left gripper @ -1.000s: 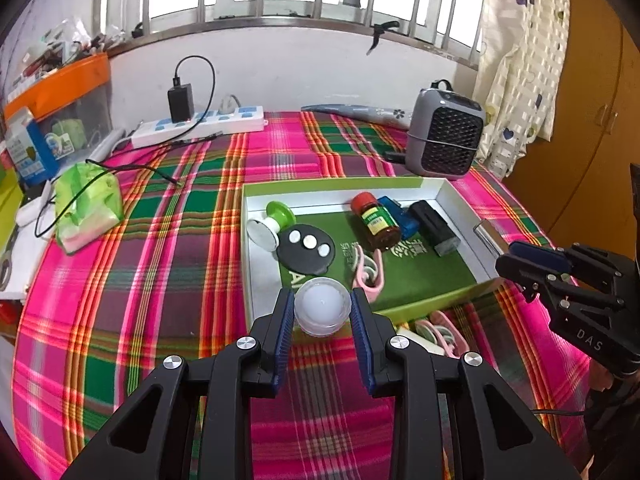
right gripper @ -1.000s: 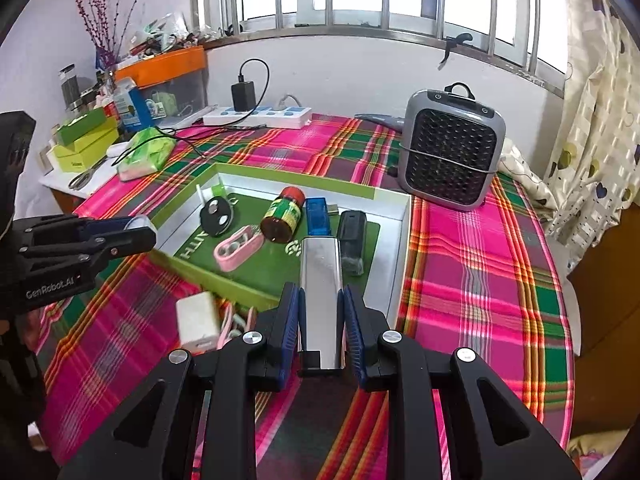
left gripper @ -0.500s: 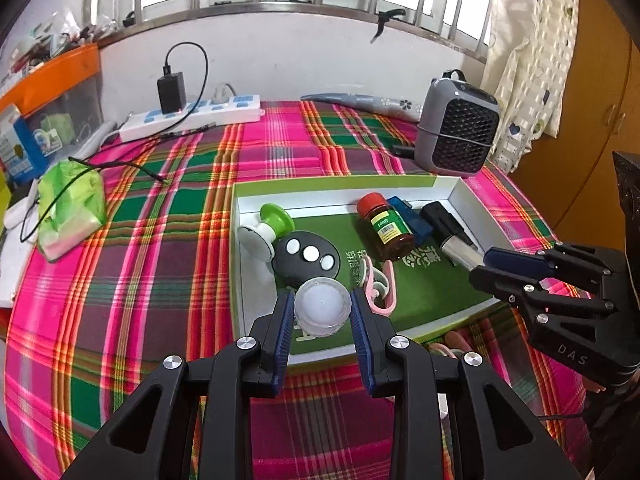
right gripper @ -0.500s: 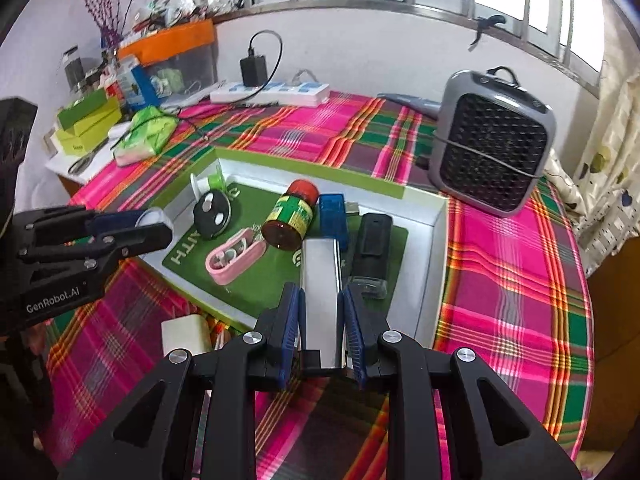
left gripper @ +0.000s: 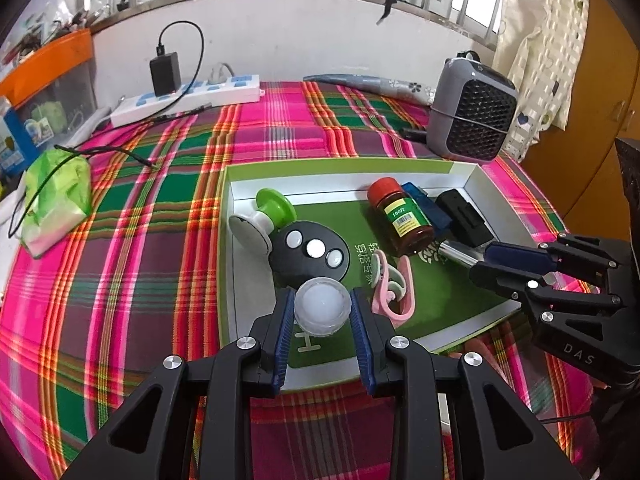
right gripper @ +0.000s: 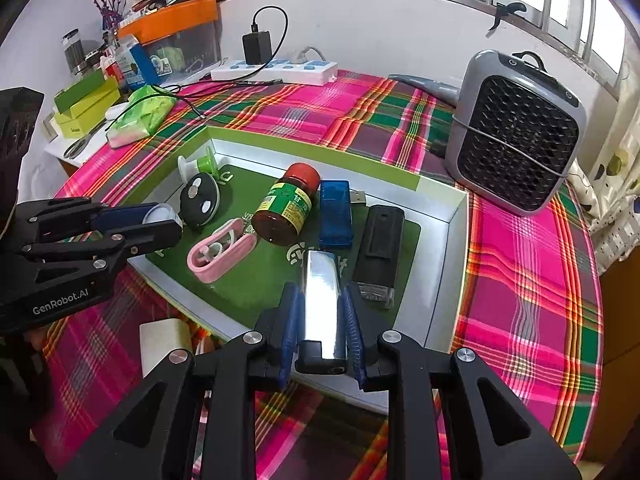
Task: Organize rigid objects
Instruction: 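Lower cap into box and open left tool while right tool releases power bank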
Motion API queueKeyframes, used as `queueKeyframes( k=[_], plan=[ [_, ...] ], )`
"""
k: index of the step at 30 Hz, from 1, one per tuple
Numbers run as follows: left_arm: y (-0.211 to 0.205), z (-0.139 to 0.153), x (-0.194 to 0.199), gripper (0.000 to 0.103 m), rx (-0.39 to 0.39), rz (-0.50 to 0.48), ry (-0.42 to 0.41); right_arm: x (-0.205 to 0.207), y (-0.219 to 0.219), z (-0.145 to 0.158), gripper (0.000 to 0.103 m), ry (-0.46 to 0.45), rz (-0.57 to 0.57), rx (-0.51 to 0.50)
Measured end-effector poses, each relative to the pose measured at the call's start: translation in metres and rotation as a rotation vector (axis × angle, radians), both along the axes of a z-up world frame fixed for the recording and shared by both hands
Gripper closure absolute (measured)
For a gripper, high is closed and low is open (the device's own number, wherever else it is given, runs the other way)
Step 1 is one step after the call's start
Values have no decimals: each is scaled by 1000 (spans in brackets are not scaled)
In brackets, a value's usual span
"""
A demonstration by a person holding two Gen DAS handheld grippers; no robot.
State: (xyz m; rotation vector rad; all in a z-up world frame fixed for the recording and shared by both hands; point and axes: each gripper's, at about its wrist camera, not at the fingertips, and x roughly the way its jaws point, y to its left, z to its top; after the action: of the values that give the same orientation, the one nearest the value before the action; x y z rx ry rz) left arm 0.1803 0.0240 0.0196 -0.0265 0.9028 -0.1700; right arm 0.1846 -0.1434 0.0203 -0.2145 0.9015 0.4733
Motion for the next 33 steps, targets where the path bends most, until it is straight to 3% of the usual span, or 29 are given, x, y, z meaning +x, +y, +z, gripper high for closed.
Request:
queueKeyframes(
  k=[33],
  plan=[
    [-4, -6, 6, 75, 10, -2, 16, 3, -3, -4, 79, 24, 5, 43]
  ],
)
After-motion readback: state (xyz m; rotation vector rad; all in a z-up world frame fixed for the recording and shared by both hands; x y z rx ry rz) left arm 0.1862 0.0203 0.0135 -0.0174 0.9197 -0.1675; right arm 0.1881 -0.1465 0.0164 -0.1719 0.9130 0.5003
